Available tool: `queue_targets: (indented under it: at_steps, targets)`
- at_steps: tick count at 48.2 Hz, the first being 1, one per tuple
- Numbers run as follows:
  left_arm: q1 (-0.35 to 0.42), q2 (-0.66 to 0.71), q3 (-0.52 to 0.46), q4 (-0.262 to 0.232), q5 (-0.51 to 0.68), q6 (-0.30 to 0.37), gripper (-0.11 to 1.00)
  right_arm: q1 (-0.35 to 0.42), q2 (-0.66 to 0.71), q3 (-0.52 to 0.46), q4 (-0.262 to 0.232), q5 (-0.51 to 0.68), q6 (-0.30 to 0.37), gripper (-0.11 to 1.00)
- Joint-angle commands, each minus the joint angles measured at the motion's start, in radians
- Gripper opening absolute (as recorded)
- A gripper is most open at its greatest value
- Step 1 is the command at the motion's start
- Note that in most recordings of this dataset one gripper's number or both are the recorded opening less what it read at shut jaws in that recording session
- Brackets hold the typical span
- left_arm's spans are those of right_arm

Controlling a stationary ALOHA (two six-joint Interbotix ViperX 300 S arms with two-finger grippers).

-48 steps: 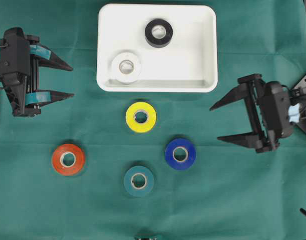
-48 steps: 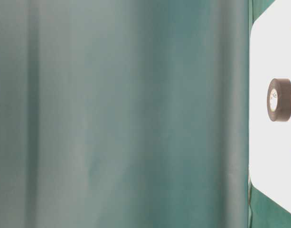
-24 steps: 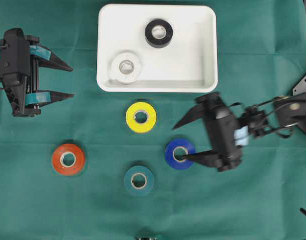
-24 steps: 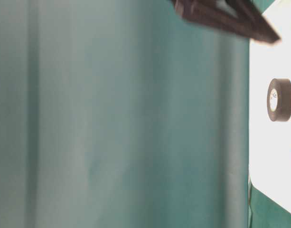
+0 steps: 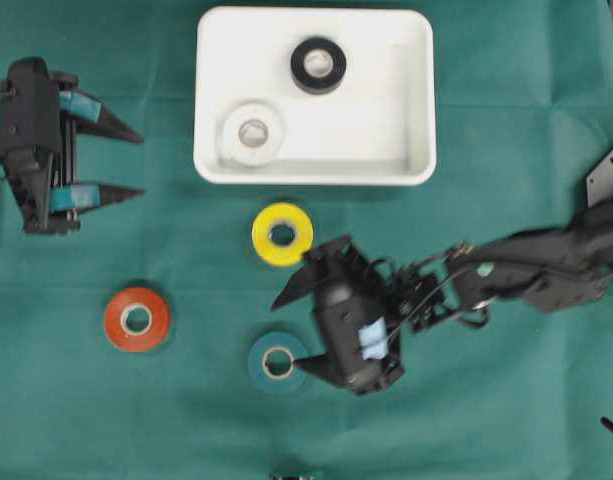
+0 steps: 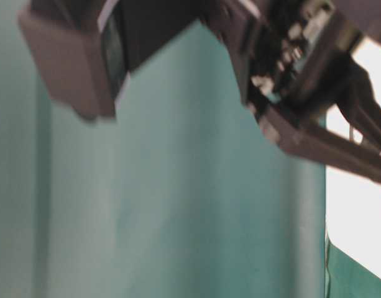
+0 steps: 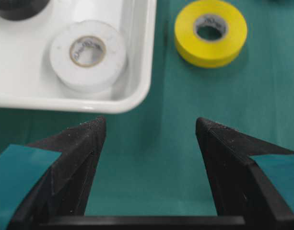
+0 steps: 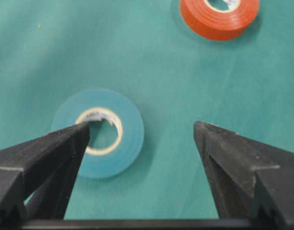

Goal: Put the tape alternately from left to right into the white case.
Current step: 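Move the right gripper to the teal tape roll and grasp it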

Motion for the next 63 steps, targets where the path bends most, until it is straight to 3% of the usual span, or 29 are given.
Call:
queue_targets:
  at_steps: [1,16,27,45,63]
  targets:
    - [-0.014,-0.006,-0.008,0.000,-0.003,0.002,0.73,0.011,0.012,-0.074,-0.002,0.054,0.006,0.59]
    - [-0.031,-0.006,-0.006,0.000,-0.002,0.002,0.73,0.012,0.072,-0.170,-0.002,0.252,0.078,0.59]
    - [-0.031,-0.006,-0.008,0.000,-0.002,0.002,0.73,0.017,0.095,-0.204,-0.002,0.344,0.089,0.59]
    - [-0.031,-0.006,-0.011,0.000,0.000,0.002,0.73,0.017,0.107,-0.213,-0.002,0.341,0.087,0.59]
    - [-0.031,-0.006,0.003,0.000,0.000,0.000,0.73,0.015,0.207,-0.245,-0.002,0.324,0.092,0.59]
